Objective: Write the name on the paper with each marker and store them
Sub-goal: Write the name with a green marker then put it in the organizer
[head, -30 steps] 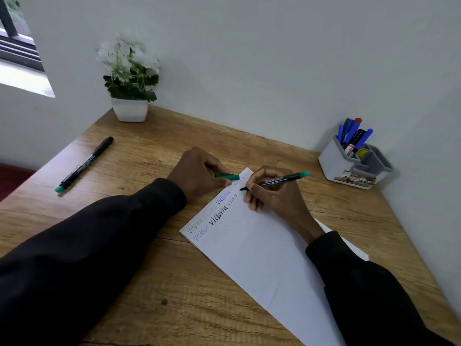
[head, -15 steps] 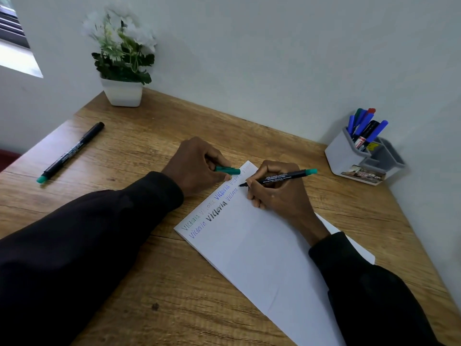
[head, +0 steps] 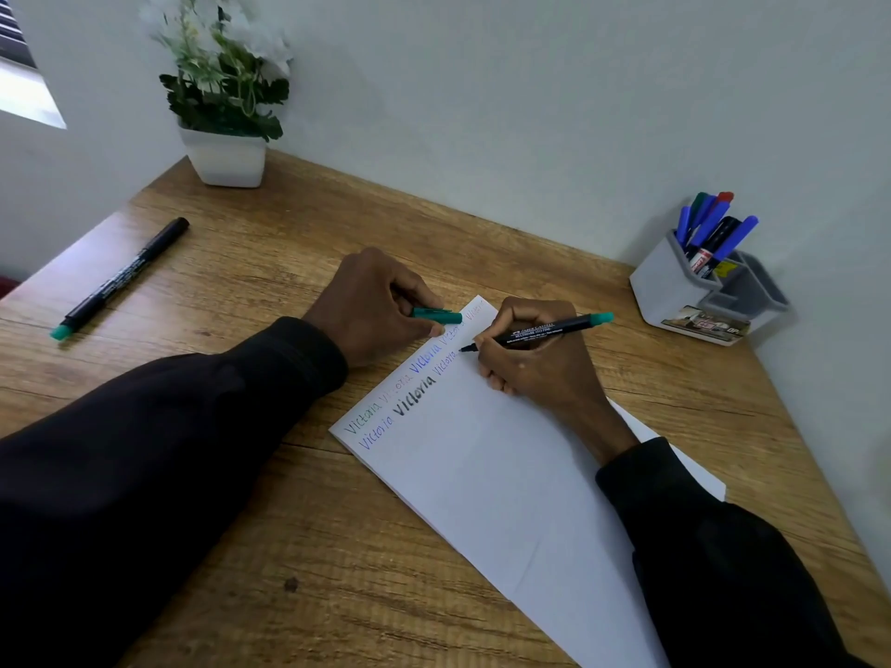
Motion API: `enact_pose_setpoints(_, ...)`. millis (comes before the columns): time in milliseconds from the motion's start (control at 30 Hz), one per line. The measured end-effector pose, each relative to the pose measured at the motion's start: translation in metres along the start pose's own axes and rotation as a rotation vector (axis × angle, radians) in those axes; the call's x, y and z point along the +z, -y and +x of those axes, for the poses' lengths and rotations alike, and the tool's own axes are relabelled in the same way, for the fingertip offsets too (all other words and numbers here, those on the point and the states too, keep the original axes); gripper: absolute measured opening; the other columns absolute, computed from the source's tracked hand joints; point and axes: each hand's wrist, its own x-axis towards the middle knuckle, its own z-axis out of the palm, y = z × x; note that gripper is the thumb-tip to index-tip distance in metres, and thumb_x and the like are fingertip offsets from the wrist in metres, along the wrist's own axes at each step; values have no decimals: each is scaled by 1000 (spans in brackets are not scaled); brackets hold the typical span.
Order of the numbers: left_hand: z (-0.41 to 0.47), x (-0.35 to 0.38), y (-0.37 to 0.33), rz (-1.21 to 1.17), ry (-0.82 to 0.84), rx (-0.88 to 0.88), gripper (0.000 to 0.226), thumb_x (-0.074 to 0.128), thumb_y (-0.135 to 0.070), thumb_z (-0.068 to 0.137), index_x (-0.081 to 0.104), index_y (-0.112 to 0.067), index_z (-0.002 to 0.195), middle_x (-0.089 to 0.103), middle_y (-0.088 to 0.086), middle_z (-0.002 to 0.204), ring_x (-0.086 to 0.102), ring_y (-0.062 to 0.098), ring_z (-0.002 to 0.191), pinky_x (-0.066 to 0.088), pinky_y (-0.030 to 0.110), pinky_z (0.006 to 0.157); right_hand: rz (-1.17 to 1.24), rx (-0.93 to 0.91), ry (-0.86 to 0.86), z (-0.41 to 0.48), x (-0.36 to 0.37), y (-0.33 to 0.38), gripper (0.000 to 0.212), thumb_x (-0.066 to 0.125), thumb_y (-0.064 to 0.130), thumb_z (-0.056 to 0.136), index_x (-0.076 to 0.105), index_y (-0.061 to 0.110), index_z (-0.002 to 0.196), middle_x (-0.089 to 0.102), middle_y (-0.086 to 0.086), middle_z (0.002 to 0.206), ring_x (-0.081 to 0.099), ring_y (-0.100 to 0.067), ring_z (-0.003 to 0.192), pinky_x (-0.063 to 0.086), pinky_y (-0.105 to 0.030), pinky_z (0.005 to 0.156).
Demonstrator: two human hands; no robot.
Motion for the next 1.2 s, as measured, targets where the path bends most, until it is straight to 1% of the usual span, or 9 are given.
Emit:
enact_pose_setpoints(100,0,0,1,9,-2,1,28,87,-16,68,78,-15,94,71,-10,83,63,4,68,46,5,57,-3,10,-15,0,0,1,39,65,-19,83,63,13,62,66,-5,55,58,-15,39,42,-19,39)
enact_pose_setpoints(300,1,1,1,19,1,-2,28,87,-17,69,77,-15,95,71,-10,84,64,5,70,48,6,58,14,-17,-26,-2,1,0,25,70,-12,89,68,3,70,66,-13,58,59,-16,42,45,-20,41)
enact_pose_setpoints(433,0,1,0,9,0,-11,28,87,-16,69,77,-16,95,70,-12,82,64,4,70,47,5,58,25,-36,-20,-2,0,-2,27,68,-13,90,66,4,69,66,-18,59,58,-24,42,45,-21,41)
enact_pose_setpoints(500,0,0,0,11,1,-10,27,87,-17,69,77,-16,94,68,-15,79,63,2,69,47,5,58,21,-49,-17,-2,-1,-2,27,67,-13,91,65,4,69,65,-22,60,58,-28,42,44,-22,41)
enact_pose_setpoints(633,0,0,-1,17,3,-2,28,87,-17,69,77,-16,94,67,-16,78,61,-7,68,45,4,56,11,-51,-2,-2,0,-2,23,69,-12,91,67,1,72,65,-20,60,57,-22,42,44,-21,42)
enact_pose_setpoints(800,0,1,0,21,-11,-2,27,88,-17,68,78,-16,94,73,-9,83,64,3,69,49,7,58,0,-26,-3,0,0,-2,32,67,-16,87,66,8,66,66,-10,57,59,-18,41,45,-22,42)
enact_pose_setpoints(867,0,0,0,22,-13,0,27,88,-18,68,78,-16,94,72,-10,82,64,4,69,49,7,58,0,-25,-19,-1,-1,-3,33,65,-17,86,65,8,65,67,-13,57,59,-22,41,46,-23,42)
enact_pose_setpoints(1000,0,0,-1,19,-7,1,28,87,-17,69,77,-16,95,68,-15,79,63,2,68,47,5,58,10,-30,-55,-2,-2,-5,19,65,-13,90,61,-9,72,66,-25,61,60,-27,42,47,-26,41)
enact_pose_setpoints(1200,0,0,0,30,-3,10,28,87,-18,69,77,-17,95,68,-15,80,64,3,70,51,8,60,-24,-13,-51,0,0,-6,19,68,-10,89,64,-4,71,67,-21,59,61,-28,43,47,-27,41)
